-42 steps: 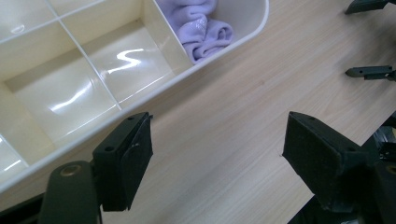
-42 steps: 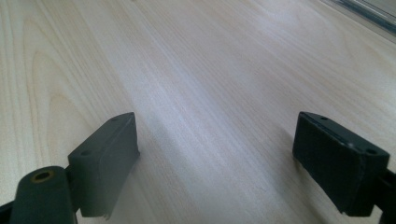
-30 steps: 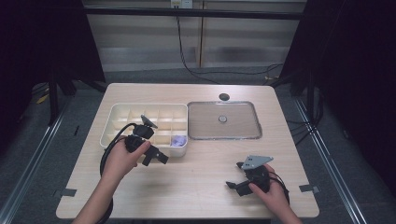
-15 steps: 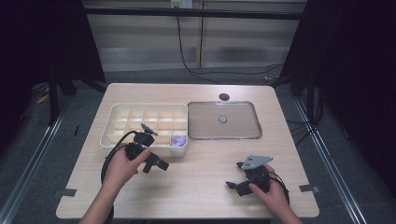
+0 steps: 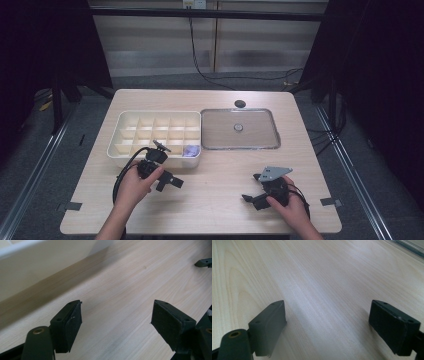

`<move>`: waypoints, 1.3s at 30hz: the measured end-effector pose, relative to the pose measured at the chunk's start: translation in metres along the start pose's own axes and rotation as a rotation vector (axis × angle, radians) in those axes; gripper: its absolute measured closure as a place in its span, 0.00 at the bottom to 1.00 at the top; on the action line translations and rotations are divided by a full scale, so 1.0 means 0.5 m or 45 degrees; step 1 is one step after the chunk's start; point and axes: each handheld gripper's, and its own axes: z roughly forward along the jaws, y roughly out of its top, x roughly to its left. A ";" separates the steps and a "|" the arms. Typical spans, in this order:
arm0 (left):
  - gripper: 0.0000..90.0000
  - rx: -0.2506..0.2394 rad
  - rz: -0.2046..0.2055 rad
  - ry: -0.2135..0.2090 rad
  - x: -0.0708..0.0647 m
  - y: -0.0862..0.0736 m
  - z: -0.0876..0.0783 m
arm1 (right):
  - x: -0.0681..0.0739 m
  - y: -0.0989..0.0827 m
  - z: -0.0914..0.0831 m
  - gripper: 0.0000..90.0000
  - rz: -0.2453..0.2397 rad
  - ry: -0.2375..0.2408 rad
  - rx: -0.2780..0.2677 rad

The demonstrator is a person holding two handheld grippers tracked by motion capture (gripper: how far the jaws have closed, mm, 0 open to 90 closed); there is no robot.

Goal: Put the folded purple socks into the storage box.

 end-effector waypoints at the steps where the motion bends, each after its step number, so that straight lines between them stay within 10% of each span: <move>1: 0.27 0.002 0.009 0.005 -0.001 0.000 0.002 | 0.000 0.000 0.000 0.15 0.000 0.000 0.000; 27: 0.27 -0.066 0.054 -0.038 -0.009 -0.025 0.056 | 0.000 0.000 0.000 0.15 0.000 0.000 0.000; 39: 0.23 -0.153 0.172 -0.016 -0.015 -0.046 0.061 | 0.000 0.000 0.000 0.15 0.000 -0.001 0.000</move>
